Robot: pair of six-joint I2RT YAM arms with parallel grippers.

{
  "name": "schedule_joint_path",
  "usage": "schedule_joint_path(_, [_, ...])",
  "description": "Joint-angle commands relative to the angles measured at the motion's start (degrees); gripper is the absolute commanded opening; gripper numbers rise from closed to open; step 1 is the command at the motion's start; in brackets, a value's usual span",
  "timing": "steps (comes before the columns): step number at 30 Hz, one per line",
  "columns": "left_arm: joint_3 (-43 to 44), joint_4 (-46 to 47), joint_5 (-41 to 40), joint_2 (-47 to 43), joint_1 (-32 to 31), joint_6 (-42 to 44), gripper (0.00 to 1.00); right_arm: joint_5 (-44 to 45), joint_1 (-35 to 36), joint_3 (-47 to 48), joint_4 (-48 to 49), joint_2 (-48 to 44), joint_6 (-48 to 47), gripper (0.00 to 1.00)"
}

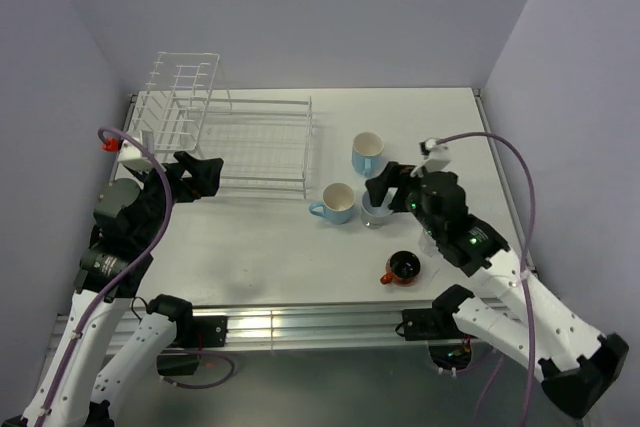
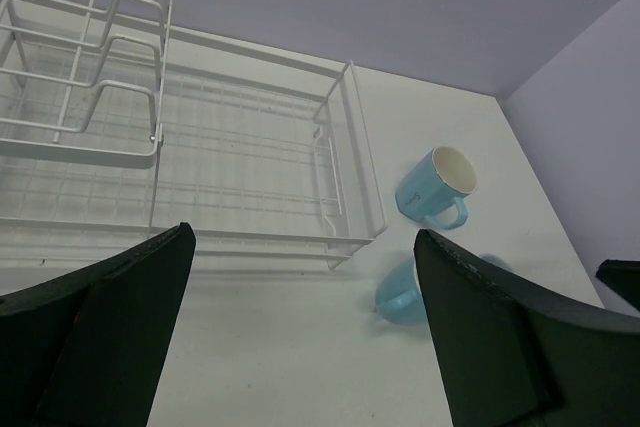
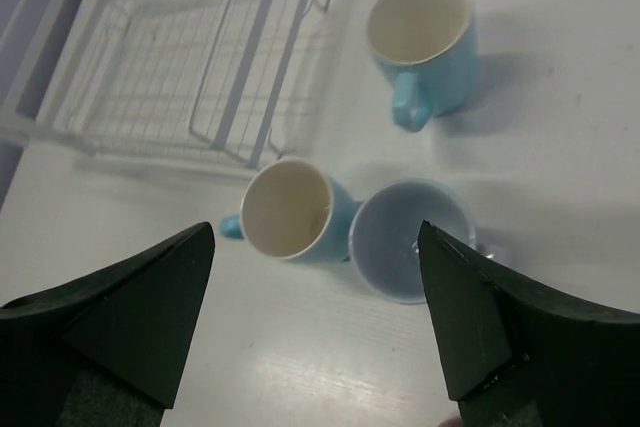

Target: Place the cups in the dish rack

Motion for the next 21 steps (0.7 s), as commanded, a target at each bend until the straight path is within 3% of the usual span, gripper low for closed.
schedule_joint_path(1, [0.1,1.4,0.7,0.2,0.2,-0.2,0.99,8.2,7.8,4.0,-0.3,6.2,-1.0,0.87])
schedule_joint_path(10, [0.0,1.3,0.7,0.2,0.2,0.0,0.99,15.0,20.5,8.7,1.0,21.1,-6.5,0.75])
schedule_joint_path(21, [0.1,1.1,0.6,0.6,0.2,0.0,0.99,11.6,22.6,9.0,5.1,26.0,-13.9,0.63])
